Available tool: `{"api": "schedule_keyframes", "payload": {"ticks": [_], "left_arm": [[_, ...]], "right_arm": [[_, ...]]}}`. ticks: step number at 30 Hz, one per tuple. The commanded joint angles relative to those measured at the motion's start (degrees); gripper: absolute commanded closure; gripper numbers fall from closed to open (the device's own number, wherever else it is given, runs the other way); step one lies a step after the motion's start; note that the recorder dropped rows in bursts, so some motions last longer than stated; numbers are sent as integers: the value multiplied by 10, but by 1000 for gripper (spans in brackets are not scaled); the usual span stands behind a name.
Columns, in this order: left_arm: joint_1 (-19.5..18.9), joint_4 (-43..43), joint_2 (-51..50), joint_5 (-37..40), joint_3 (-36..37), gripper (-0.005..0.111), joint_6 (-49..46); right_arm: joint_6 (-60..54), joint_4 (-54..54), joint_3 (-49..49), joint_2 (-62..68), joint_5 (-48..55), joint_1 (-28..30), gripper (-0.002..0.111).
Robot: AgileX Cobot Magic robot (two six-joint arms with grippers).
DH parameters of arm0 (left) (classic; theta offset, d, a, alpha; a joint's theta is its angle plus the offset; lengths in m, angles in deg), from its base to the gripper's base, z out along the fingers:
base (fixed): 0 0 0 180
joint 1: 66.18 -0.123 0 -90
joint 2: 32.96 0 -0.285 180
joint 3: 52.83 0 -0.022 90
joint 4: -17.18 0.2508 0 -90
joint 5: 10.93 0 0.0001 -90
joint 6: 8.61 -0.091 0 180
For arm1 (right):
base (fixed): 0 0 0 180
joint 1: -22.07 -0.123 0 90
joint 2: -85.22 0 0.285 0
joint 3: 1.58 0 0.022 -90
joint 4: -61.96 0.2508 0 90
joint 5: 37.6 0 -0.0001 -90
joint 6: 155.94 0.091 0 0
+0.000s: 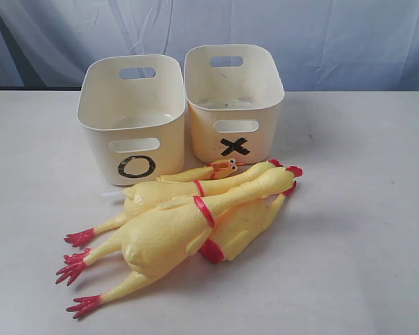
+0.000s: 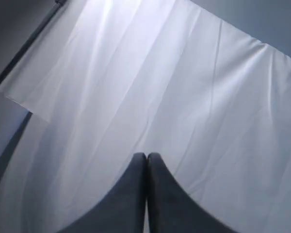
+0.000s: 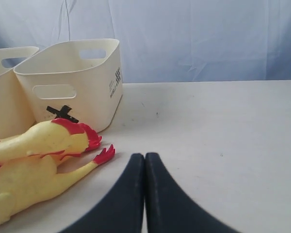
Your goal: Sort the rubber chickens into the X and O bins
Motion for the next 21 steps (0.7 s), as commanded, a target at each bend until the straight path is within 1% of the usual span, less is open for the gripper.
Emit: {"api": "schedule_keyframes", "payload": {"ticks": [1, 4, 8, 11, 14, 18, 21], "left_arm": [[0, 267, 1, 1, -41, 107, 213], [0, 402, -31, 1, -78, 107, 301], [0, 529, -106, -5, -126, 107, 373], [0, 627, -174, -38, -165, 107, 416], [0, 694, -251, -81, -201, 107, 437], [0, 757, -354, -127, -246, 107, 443], [0, 803, -426, -154, -277, 107, 468]], "right_arm": [[-1, 3, 1, -3, -9, -2, 109], [-1, 6, 1, -3, -9, -2, 109], [-1, 41, 1, -3, -9, -2, 109], [-1, 53, 1, -3, -9, -2, 109], [-1, 54, 1, -3, -9, -2, 109], [-1, 54, 1, -3, -9, -2, 109], [-1, 54, 1, -3, -9, -2, 109]]}}
